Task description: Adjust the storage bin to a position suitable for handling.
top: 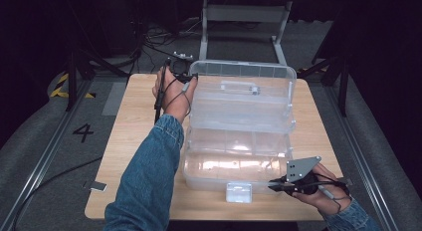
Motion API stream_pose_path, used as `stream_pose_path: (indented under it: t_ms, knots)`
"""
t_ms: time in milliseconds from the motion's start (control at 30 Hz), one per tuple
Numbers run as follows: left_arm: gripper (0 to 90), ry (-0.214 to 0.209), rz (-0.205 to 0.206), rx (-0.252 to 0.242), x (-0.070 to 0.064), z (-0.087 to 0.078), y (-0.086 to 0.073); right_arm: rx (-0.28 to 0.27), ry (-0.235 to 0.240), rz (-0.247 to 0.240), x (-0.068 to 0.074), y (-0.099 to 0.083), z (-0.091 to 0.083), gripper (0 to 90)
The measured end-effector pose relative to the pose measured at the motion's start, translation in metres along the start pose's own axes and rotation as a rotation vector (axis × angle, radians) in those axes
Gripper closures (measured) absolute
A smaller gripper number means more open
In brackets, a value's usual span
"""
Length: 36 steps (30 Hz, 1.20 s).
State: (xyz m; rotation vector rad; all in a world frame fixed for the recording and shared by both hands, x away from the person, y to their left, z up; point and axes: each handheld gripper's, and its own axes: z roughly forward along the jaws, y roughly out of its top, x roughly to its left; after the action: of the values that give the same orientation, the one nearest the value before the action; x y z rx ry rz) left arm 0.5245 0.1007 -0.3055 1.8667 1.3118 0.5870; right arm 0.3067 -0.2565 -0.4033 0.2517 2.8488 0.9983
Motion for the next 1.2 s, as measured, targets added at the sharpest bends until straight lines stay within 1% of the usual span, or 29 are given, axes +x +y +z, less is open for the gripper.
stream_pose_path:
  t_ms: [67,133,167,200,267,333,400,433,567,700,867,900,1000,1133,1200]
  knots:
    - [73.8,0.0,-0.008,0.006,0.001,0.003,0.001,0.0,0.002,0.0,0.0,0.0,0.0,84.1]
    - [74.2,-0.004,-0.021,0.026,0.003,0.007,0.003,0.0,0.003,-0.008,0.0,0.0,0.0,84.2]
    - [74.3,-0.003,-0.039,0.034,0.003,0.01,0.004,-0.001,0.003,-0.009,-0.001,0.0,0.0,84.1]
    - [74.4,0.004,-0.036,0.053,0.003,0.012,0.005,-0.001,0.004,-0.01,-0.001,0.0,0.0,84.1]
    - [74.5,0.012,-0.033,0.066,0.002,0.018,0.007,-0.001,0.004,-0.011,-0.001,0.0,0.0,84.2]
    - [74.7,0.011,-0.04,0.081,0.003,0.021,0.009,0.0,0.004,-0.009,-0.001,0.0,0.0,84.2]
    - [74.8,0.002,-0.052,0.087,0.005,0.024,0.009,-0.002,0.006,-0.007,-0.001,0.0,0.0,84.2]
    - [74.7,0.002,-0.052,0.087,0.005,0.024,0.009,-0.002,0.006,-0.008,-0.001,0.0,0.0,84.2]
    - [74.8,-0.027,-0.097,0.105,0.01,0.029,0.009,-0.002,0.008,-0.009,-0.001,-0.001,0.0,84.2]
    - [74.8,-0.03,-0.109,0.128,0.011,0.033,0.012,-0.004,0.012,-0.01,-0.002,-0.001,-0.001,84.3]
    - [74.7,-0.048,-0.127,0.157,0.014,0.038,0.015,-0.003,0.016,-0.008,-0.002,-0.001,-0.001,84.3]
    - [74.7,-0.051,-0.139,0.158,0.015,0.039,0.015,-0.003,0.015,-0.009,-0.002,-0.001,-0.001,84.3]
    - [74.7,-0.066,-0.158,0.155,0.017,0.04,0.014,-0.005,0.013,-0.008,-0.002,-0.001,-0.001,84.3]
    - [74.4,-0.074,-0.153,0.152,0.018,0.036,0.013,-0.005,0.011,-0.011,-0.002,-0.001,-0.001,84.2]
    - [74.1,-0.075,-0.158,0.157,0.02,0.034,0.013,-0.004,0.007,-0.012,-0.002,-0.001,-0.001,84.1]
